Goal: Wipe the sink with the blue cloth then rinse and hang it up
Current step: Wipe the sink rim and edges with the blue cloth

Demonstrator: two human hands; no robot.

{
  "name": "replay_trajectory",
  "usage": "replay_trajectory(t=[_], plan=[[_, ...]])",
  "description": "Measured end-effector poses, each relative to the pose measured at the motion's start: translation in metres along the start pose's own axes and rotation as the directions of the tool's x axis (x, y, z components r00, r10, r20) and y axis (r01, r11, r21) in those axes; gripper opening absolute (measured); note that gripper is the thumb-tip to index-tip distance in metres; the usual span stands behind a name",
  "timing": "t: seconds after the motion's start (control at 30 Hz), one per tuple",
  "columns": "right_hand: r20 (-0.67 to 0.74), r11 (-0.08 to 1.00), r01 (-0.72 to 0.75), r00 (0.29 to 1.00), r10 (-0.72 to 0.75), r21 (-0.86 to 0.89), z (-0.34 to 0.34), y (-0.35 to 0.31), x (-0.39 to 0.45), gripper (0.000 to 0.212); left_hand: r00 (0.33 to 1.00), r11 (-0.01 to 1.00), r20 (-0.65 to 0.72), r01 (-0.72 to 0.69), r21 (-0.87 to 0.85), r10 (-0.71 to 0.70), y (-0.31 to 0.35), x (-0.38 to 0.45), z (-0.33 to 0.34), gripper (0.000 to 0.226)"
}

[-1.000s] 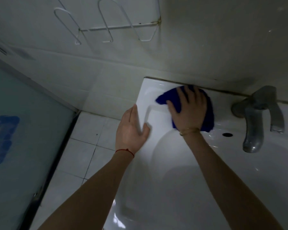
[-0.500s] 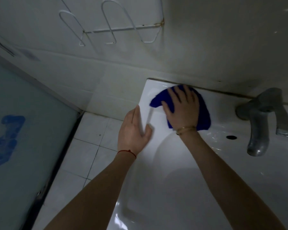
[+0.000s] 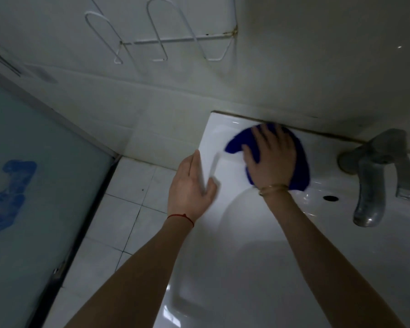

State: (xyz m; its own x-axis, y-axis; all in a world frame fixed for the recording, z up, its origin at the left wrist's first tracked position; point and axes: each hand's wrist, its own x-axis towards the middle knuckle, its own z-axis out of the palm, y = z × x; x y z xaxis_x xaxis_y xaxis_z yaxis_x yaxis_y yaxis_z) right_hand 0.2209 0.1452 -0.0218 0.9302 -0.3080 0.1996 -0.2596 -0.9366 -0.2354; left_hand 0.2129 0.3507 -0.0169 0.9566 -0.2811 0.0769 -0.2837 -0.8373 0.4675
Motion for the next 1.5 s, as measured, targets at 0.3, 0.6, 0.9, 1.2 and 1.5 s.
replay_trajectory(t=[0.3,0.6,0.9,1.2,1.5], plan=[[0.052,0.994,0.105,0.993,-0.104,-0.024,-0.018,0.065,-0.018,0.061,1.000,1.000,-0.004,0.006,-0.027,-0.006,0.000,0.000,-0.003,0.073],[0.236,0.955,0.295,0.929,-0.285,-0.007,-0.007,-0.003,0.016,0.059,1.000,1.000,0.005,0.006,0.004,-0.006,0.001,-0.002,-0.003,0.073],[0.096,1.000,-0.010,0.995,0.011,-0.013,-0.027,0.061,-0.017,0.063,1.000,1.000,0.017,0.004,-0.023,-0.004,0.005,0.000,-0.007,0.073],[0.126,0.980,0.196,0.974,-0.190,-0.034,-0.017,0.035,-0.010,0.061,1.000,1.000,0.028,0.006,-0.014,-0.005,0.002,0.000,-0.004,0.074],[0.147,0.989,0.146,0.979,-0.142,-0.017,-0.001,-0.009,0.010,0.059,1.000,1.000,0.028,0.007,-0.001,-0.007,0.002,0.000,-0.002,0.074]])
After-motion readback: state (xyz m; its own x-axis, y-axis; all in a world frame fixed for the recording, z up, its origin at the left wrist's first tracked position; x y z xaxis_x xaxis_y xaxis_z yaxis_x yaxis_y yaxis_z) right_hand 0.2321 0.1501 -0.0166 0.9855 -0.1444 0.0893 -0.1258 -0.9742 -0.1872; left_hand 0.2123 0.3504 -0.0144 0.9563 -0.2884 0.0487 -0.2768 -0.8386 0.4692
